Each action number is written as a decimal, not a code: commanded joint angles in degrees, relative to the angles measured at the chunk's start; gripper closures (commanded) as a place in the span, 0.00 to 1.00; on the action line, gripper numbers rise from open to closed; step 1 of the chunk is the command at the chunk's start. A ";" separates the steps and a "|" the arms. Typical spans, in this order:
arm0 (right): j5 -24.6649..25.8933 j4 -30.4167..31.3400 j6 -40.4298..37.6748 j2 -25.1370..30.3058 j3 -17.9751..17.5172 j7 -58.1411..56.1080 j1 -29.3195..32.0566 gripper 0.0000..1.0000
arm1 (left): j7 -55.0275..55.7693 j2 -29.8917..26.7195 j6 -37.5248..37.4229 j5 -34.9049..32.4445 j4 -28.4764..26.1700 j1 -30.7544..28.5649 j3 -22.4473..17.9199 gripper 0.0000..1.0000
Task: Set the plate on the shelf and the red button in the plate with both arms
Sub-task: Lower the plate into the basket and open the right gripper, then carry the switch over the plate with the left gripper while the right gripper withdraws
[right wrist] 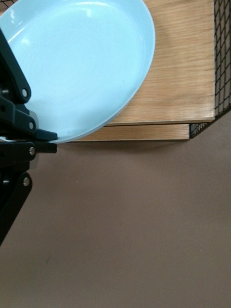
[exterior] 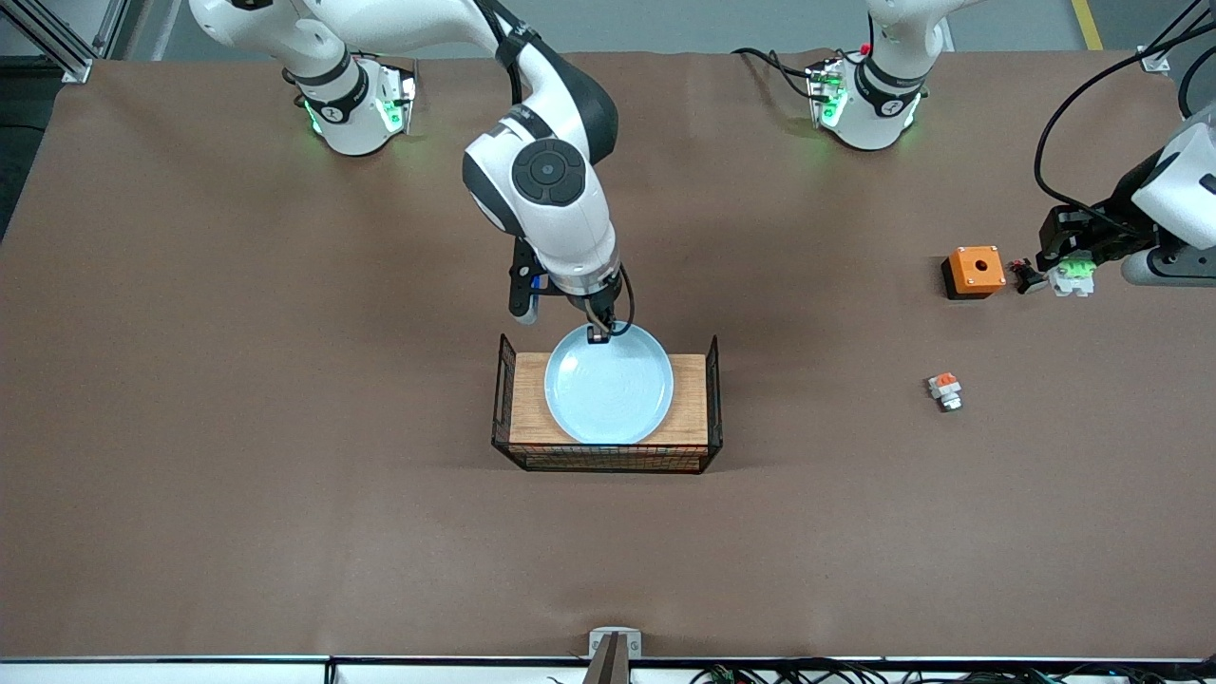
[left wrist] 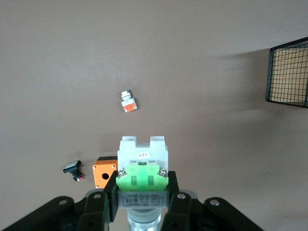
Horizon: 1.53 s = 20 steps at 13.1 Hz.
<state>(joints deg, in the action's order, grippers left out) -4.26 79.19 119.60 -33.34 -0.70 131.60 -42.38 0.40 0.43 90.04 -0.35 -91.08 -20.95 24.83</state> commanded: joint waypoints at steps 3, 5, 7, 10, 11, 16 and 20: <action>0.57 -1.94 0.28 -2.08 -0.44 -0.83 0.55 0.62 | 1.35 0.01 -0.13 0.09 0.11 -0.14 0.13 1.00; 0.48 -2.02 -0.15 -1.99 -0.44 -0.65 0.64 0.08 | 2.58 0.36 0.22 0.09 0.11 0.03 0.13 1.00; 0.48 -2.11 -1.73 -1.64 -0.44 -0.82 0.55 0.01 | 4.77 0.63 0.83 0.18 0.20 0.38 0.48 1.00; 0.13 -7.10 -9.26 -1.38 -0.70 -1.00 0.55 0.01 | 11.61 1.24 1.02 0.79 0.37 1.00 3.36 1.00; -0.31 -9.04 -12.69 -1.20 -0.79 -1.09 0.90 0.01 | 14.25 1.24 1.02 0.79 0.29 1.09 5.21 1.00; -0.40 -10.55 -27.11 8.53 -0.70 -21.15 4.05 0.01 | 31.03 6.94 2.76 0.18 2.48 1.79 16.38 1.00; -0.40 -7.66 -35.74 17.23 -0.44 -40.59 9.06 0.01 | 50.43 14.31 7.77 0.00 6.07 11.78 16.83 0.99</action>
<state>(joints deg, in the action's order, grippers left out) -4.30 67.39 85.50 -21.05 -0.55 98.24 -36.12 42.51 9.70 96.95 -0.19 -89.49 -13.79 41.39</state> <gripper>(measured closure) 0.004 0.590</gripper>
